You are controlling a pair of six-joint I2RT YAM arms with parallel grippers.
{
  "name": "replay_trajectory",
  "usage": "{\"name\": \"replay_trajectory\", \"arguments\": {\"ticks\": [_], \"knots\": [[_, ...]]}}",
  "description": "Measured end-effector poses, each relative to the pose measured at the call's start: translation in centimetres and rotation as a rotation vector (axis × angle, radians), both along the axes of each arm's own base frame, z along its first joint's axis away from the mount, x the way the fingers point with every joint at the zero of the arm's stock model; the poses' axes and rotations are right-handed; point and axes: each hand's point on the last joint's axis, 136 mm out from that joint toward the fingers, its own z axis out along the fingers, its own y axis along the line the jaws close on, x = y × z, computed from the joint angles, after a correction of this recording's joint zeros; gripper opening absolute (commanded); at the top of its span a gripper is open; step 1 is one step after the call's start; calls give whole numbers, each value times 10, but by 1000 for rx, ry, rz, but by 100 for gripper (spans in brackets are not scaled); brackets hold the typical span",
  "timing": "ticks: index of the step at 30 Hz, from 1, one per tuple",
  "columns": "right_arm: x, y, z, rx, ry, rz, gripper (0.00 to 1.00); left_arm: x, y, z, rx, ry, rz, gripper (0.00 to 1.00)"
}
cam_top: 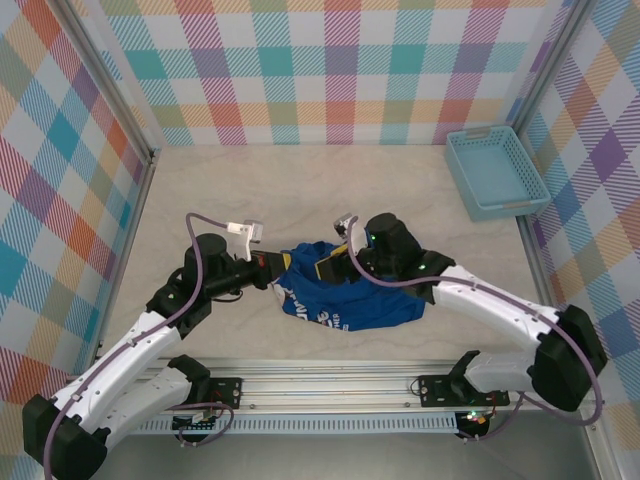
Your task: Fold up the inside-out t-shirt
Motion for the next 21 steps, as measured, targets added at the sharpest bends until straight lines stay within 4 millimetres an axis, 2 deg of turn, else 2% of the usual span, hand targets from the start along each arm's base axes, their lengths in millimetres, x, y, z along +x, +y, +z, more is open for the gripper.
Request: {"name": "replay_trajectory", "arguments": {"ticks": [1, 4, 7, 8, 10, 12, 13, 14, 16, 21], "knots": [[5, -1, -9, -35, -7, -11, 80, 0, 0, 0, -1, 1, -3, 0], [19, 2, -32, -117, -21, -19, 81, -1, -2, 2, -8, -3, -14, 0], [25, 13, -49, -149, -6, 11, 74, -2, -3, 4, -14, -8, -19, 0], [25, 18, -53, -150, -2, 28, 63, -2, -3, 4, -14, -9, -19, 0], [22, 26, -59, -146, 15, 61, 35, -1, -2, 4, -14, -10, -16, 0], [20, 29, -60, -138, 30, 79, 13, -1, -2, 5, -13, -13, -11, 0], [19, 30, -58, -129, 34, 87, 4, -1, -1, 6, -13, -17, -7, 0], [18, 30, -54, -112, 38, 96, 0, -1, 1, 7, -14, -24, 2, 0], [20, 23, -38, -60, 54, 88, 0, -2, 6, 10, -15, -32, 18, 0], [40, -28, 40, 143, -3, -16, 0, -1, 26, 24, -49, -39, 87, 0]]}}
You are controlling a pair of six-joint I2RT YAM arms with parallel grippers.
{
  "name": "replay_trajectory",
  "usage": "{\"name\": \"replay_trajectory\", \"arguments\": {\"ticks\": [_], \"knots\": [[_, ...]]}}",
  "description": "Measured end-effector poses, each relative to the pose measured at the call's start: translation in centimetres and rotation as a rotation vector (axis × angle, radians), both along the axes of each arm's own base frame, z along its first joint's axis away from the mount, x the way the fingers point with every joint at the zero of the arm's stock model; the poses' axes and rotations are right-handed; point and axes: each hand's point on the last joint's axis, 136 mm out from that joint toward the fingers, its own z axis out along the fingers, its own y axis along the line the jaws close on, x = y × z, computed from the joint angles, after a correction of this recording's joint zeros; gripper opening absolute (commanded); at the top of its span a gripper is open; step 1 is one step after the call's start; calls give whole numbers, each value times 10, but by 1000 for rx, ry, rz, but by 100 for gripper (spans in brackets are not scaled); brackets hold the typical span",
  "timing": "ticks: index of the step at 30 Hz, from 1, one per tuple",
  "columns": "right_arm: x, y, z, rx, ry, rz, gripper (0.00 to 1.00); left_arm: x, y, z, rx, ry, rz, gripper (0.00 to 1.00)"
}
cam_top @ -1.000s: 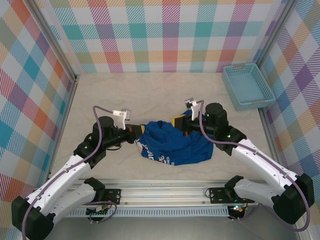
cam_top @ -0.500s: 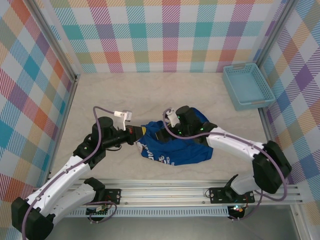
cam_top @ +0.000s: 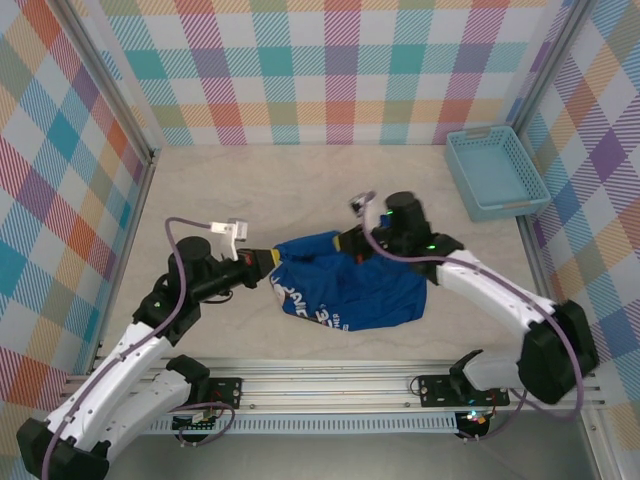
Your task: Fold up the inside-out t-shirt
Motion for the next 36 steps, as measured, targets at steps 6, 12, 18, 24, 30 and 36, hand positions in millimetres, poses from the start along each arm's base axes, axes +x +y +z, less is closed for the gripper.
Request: {"name": "replay_trajectory", "arguments": {"ticks": [6, 12, 18, 24, 30, 36], "knots": [[-12, -19, 44, 145, 10, 44, 0, 0, 16, 20, -43, 15, 51, 0], [-23, -10, 55, 272, 121, 151, 0, 19, 22, -14, 46, 148, 122, 7], [-30, 7, 50, 322, 211, 222, 0, 35, 25, -70, 179, 311, 162, 41], [-30, 11, 53, 323, 220, 226, 0, 24, 21, -42, 214, 189, 142, 54], [-27, 12, 51, 324, 236, 222, 0, -1, -29, 8, 206, -1, -67, 63], [-28, 13, 50, 322, 241, 224, 0, 8, -80, 4, 352, -65, -203, 62]]}}
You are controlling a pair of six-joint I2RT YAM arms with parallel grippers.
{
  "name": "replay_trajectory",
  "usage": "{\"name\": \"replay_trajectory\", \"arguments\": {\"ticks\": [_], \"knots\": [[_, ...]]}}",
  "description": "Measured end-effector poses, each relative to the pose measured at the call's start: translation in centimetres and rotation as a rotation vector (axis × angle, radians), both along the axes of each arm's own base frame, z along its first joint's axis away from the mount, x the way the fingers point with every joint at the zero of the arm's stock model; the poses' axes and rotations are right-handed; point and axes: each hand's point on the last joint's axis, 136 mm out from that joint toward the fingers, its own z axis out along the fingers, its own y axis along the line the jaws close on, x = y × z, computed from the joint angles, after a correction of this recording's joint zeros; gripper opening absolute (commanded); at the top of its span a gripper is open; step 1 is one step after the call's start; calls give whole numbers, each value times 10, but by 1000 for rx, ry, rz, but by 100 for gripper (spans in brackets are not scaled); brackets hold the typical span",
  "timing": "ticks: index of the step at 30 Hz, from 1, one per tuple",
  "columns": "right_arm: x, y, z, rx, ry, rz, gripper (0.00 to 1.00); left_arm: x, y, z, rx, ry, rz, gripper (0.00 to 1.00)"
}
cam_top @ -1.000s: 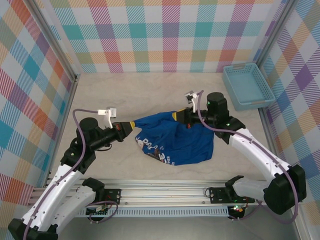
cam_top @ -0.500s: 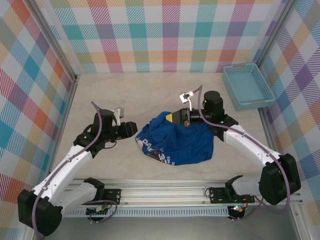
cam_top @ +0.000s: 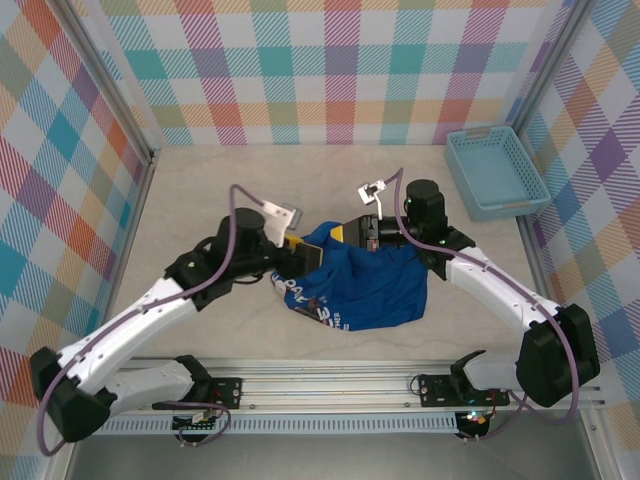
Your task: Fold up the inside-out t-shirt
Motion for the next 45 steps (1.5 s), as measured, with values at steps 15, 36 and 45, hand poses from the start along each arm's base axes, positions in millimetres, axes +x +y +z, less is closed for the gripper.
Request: {"name": "replay_trajectory", "arguments": {"ticks": [15, 36, 45], "knots": [[-3, -8, -19, -118, -29, -16, 0, 24, -6, -15, 95, -12, 12, 2], [-44, -8, -14, -493, -382, -162, 32, 15, -3, -1, -283, 377, 94, 0], [-41, 19, -48, -566, -374, -117, 32, 13, -1, 7, -322, 376, 103, 0]]}}
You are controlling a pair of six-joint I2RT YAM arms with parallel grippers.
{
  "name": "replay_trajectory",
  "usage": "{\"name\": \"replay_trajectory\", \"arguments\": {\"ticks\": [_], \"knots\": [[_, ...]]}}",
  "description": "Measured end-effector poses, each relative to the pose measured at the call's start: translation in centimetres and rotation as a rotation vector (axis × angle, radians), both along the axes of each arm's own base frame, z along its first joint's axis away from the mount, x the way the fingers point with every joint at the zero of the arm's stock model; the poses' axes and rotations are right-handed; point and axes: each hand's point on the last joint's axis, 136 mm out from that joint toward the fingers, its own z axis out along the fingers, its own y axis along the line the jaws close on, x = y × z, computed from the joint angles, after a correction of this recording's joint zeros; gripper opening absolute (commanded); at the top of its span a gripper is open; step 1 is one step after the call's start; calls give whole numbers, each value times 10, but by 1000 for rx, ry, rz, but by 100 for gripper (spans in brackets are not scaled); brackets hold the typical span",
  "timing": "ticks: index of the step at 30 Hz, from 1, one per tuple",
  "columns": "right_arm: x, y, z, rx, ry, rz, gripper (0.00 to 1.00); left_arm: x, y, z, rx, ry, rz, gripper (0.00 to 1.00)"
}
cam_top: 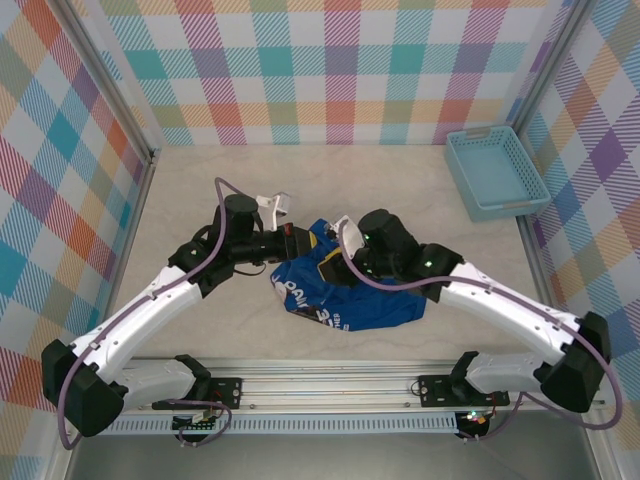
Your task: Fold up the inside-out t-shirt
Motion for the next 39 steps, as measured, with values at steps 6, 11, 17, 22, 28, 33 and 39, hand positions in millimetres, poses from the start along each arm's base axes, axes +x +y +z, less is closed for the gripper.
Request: {"name": "replay_trajectory", "arguments": {"ticks": [6, 11, 17, 22, 28, 33, 39], "knots": [[19, 3, -14, -59, -7, -64, 33, -1, 0, 1, -4, -1, -4, 0], [29, 0, -10, -45, -7, -104, 35, -2, 0, 0, -4, 0, -7, 0], [43, -6, -4, 9, 20, -136, 32, -1, -1, -1, -8, -6, -7, 0], [42, -2, -1, 40, 34, -122, 14, -1, -1, 0, -9, -7, -7, 0], [43, -2, -1, 67, 55, -110, 0, 1, 1, -2, -6, -7, 3, 0], [34, -20, -2, 115, 74, -93, 0, 6, 16, -7, 0, -8, 57, 0], [19, -40, 18, 228, 48, -59, 0, 17, 38, -5, -12, -7, 141, 0]]}}
